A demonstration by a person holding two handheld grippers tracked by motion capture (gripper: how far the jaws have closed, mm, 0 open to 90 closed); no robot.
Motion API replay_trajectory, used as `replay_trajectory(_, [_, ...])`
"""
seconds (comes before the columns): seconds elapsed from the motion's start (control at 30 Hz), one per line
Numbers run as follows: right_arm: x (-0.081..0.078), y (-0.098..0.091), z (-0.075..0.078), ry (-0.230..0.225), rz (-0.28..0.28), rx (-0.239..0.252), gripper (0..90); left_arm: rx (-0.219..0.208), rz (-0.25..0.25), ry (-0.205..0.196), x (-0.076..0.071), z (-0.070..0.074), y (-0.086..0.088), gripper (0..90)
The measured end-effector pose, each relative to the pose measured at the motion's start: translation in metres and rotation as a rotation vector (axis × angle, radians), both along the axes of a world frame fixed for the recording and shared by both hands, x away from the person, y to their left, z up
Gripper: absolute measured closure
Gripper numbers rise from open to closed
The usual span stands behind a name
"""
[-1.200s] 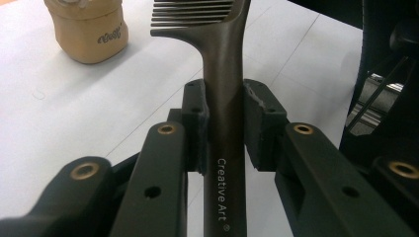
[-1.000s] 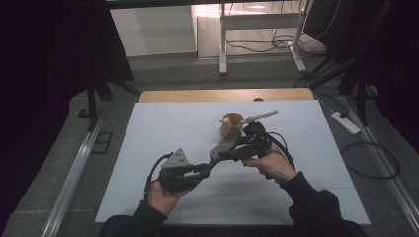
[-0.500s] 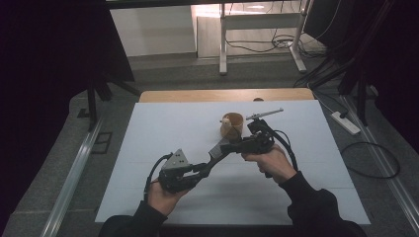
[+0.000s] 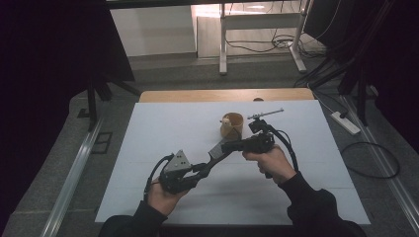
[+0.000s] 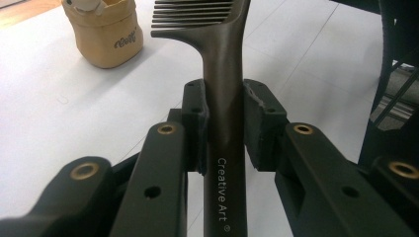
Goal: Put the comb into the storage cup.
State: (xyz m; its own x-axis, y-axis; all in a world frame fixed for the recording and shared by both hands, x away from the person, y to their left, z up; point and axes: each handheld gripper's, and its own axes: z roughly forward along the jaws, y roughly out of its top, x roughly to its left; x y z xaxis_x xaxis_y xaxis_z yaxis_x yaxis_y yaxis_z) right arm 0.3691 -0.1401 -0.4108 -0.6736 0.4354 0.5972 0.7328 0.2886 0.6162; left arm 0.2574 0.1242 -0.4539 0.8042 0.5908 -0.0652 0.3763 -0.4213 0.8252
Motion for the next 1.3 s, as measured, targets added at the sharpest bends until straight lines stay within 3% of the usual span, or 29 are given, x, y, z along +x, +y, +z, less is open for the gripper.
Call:
replay_trajectory(0.33, [0.003, -0.001, -0.005, 0.108, 0.002, 0.044, 79.0, 0.043, 0.000, -0.017, 0.000, -0.004, -0.003, 71.7])
replay_trajectory(0.47, [0.005, 0.000, -0.008, 0.171, 0.012, 0.081, 84.0, 0.039, -0.011, 0.010, 0.003, -0.007, -0.003, 71.6])
replay_trajectory(0.57, [0.004, 0.001, -0.008, 0.180, 0.005, 0.086, 84.3, 0.027, -0.016, 0.023, 0.005, -0.008, -0.002, 70.9])
replay_trajectory(0.63, [0.003, 0.001, -0.007, 0.175, 0.002, 0.087, 84.3, 0.017, -0.018, 0.027, 0.006, -0.008, -0.001, 69.9])
replay_trajectory(0.97, [0.002, -0.001, -0.004, 0.125, -0.016, 0.071, 84.3, 0.013, 0.012, 0.034, 0.008, -0.011, 0.002, 43.7])
replay_trajectory(1.3, [0.001, -0.001, -0.004, 0.073, -0.016, 0.060, 84.3, -0.019, 0.000, 0.103, 0.012, -0.016, 0.009, 27.7])
